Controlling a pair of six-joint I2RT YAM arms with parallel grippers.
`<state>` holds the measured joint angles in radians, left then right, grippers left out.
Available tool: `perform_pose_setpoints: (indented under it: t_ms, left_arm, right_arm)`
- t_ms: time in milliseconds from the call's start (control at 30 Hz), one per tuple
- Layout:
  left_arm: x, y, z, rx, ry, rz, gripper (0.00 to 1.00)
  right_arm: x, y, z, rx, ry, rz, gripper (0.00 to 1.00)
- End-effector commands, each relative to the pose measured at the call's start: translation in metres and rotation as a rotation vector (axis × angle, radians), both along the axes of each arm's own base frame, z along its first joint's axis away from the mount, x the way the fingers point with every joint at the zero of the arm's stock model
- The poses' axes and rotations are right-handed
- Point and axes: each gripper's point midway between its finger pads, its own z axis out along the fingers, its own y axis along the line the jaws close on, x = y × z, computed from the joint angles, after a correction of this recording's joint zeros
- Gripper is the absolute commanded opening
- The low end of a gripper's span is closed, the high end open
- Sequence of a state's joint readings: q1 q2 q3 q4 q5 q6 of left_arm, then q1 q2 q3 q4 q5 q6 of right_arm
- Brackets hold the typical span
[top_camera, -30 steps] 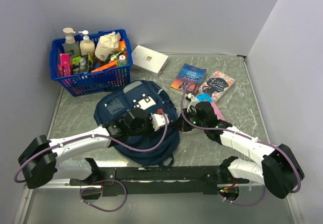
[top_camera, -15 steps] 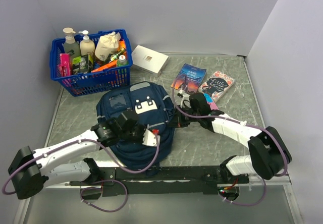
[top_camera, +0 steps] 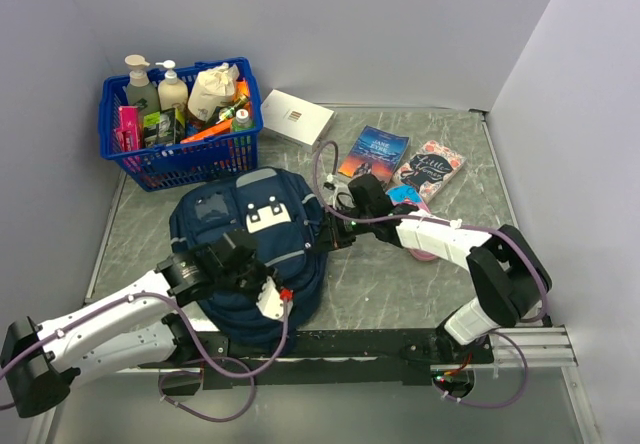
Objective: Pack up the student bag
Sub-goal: Zip the student bag at the center of the board, then unzip the student bag at the center of the board.
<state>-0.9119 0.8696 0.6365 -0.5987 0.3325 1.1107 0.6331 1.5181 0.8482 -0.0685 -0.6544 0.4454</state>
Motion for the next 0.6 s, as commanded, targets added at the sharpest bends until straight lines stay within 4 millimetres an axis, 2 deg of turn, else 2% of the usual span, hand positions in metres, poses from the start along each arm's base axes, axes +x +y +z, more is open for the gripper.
perform_pose_setpoints:
  t_ms: [0, 33, 100, 133, 167, 233, 267, 300, 333, 367, 433, 567]
  left_arm:
    - [-0.067, 0.004, -0.011, -0.005, 0.205, -0.223, 0.01]
    - [-0.063, 0.002, -0.009, -0.018, 0.192, -0.21, 0.01]
    - [-0.058, 0.0, -0.004, -0.044, 0.166, -0.186, 0.01]
    - [-0.053, -0.005, -0.001, -0.073, 0.138, -0.182, 0.01]
    - [-0.051, -0.006, 0.003, -0.096, 0.111, -0.179, 0.01]
    - [-0.045, -0.01, 0.006, -0.133, 0.055, -0.185, 0.01]
    - [-0.04, -0.018, 0.021, -0.2, -0.019, -0.207, 0.01]
    - [-0.035, -0.024, 0.03, -0.242, -0.065, -0.211, 0.01]
    - [-0.033, -0.026, 0.03, -0.263, -0.093, -0.215, 0.01]
    - [-0.026, -0.033, 0.041, -0.31, -0.157, -0.225, 0.01]
    - [-0.02, -0.036, 0.041, -0.304, -0.171, -0.214, 0.01]
    - [-0.015, -0.04, 0.032, -0.255, -0.081, -0.155, 0.01]
  right_arm:
    - [0.088, -0.001, 0.048, 0.015, -0.337, -0.235, 0.29]
    - [0.087, -0.005, 0.049, 0.012, -0.34, -0.249, 0.36]
    - [0.09, -0.022, 0.046, -0.019, -0.36, -0.329, 0.41]
    - [0.088, -0.032, 0.037, -0.04, -0.352, -0.36, 0.43]
    - [0.095, -0.044, 0.041, -0.051, -0.368, -0.422, 0.43]
    - [0.098, -0.053, 0.037, -0.069, -0.354, -0.475, 0.44]
    - [0.099, -0.061, 0.034, -0.101, -0.347, -0.504, 0.43]
    - [0.098, -0.063, 0.035, -0.108, -0.349, -0.507, 0.43]
    - [0.094, -0.065, 0.032, -0.113, -0.344, -0.503, 0.43]
    - [0.091, -0.066, 0.037, -0.099, -0.351, -0.502, 0.42]
    - [0.08, -0.069, 0.036, -0.082, -0.352, -0.491, 0.42]
    - [0.056, -0.07, 0.029, -0.065, -0.348, -0.418, 0.41]
